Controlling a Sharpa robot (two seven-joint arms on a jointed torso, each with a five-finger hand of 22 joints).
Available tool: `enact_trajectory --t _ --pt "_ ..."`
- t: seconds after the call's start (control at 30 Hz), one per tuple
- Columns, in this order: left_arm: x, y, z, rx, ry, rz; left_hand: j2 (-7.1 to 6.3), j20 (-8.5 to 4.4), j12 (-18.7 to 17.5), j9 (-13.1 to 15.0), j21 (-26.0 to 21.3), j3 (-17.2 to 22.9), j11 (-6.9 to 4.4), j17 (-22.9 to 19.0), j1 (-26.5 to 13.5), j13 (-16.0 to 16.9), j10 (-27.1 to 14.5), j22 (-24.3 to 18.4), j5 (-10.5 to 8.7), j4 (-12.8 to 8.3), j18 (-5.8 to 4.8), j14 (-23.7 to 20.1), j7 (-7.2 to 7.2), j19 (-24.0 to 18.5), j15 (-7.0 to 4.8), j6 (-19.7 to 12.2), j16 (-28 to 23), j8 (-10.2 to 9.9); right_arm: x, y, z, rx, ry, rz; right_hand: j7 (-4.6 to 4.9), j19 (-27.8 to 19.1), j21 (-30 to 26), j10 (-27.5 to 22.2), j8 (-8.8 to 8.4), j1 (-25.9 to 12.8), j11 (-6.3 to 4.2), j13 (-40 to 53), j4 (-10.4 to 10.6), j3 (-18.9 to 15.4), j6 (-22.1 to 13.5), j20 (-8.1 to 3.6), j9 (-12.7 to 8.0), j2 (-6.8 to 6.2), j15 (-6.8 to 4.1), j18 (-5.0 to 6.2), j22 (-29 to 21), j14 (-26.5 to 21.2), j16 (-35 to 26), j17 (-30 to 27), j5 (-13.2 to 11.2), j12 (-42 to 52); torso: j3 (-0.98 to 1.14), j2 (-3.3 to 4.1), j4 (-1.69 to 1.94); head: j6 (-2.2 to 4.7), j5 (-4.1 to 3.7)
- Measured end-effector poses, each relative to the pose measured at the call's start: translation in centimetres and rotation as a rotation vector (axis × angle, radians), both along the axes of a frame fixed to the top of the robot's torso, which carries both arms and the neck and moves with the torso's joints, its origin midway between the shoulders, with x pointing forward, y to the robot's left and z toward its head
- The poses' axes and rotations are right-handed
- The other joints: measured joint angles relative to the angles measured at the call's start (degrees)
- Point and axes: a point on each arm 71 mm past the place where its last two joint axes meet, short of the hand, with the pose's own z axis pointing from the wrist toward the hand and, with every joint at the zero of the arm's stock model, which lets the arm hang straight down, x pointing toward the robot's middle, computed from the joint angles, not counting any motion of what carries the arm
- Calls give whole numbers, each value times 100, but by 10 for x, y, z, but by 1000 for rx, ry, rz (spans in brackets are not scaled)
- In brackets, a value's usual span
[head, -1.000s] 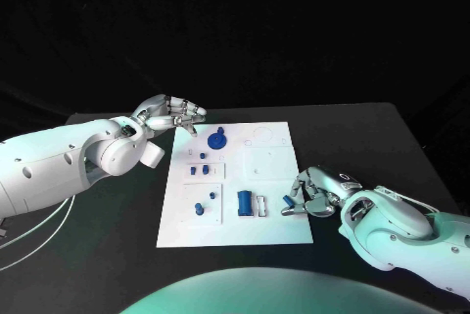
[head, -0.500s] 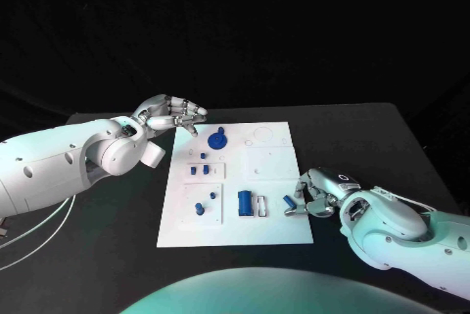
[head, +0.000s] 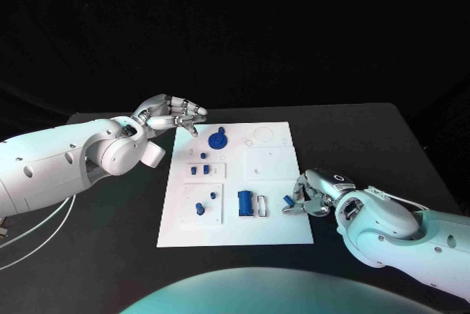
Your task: Assemble the parts on the task board
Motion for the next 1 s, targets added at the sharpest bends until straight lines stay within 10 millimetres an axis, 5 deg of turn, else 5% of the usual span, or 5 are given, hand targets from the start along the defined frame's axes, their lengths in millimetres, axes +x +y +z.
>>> enact_trajectory --t 0.27,0.33,0.77,0.83,1.0 --pt "0 0 0 0 0 0 0 0 25 0 0 17 -21 0 0 0 -21 -6 0 17 0 0 0 0 0 0 0 0 -1 5 0 -16 -4 24 -21 52 218 0 -111 383 0 1 -10 99 79 -11 11 358 -21 0 -1 21 34 -1 0 62 0 0 -1 0 5" --pt "0 0 0 0 0 0 0 0 25 0 0 17 -21 0 0 0 -21 -6 0 17 0 0 0 0 0 0 0 0 -1 6 1 -26 -8 36 -12 52 297 0 -123 512 0 1 -12 95 131 -11 16 302 -21 -91 -1 21 34 -1 0 112 0 0 -1 0 6" --pt "-1 1 0 1 0 0 0 0 25 0 0 17 -21 0 0 0 -21 -5 0 16 1 0 0 0 0 0 0 0 -6 17 3 -147 -68 134 -43 51 651 21 -154 641 -21 -1 -2 -23 264 -11 83 200 -21 -90 -1 21 33 -2 0 325 -1 -6 -5 0 -13" --pt "-1 1 0 2 0 0 0 0 25 0 0 17 -21 0 0 0 -21 -5 0 16 1 0 0 0 0 0 0 0 -6 18 4 -166 -81 142 -64 51 737 21 -156 669 -21 -1 -9 -48 284 -11 83 165 -21 -182 -1 21 33 -2 -1 355 -1 -6 -5 0 -16" --pt "-1 1 0 3 -1 -1 0 0 25 0 0 17 -21 0 0 0 -21 -5 0 16 0 0 0 0 0 0 0 0 -8 21 4 -203 -117 157 -75 66 968 21 -195 596 -21 -1 3 -99 338 -26 132 13 -42 -181 -2 42 33 -2 -4 437 -2 -6 -4 0 -21"
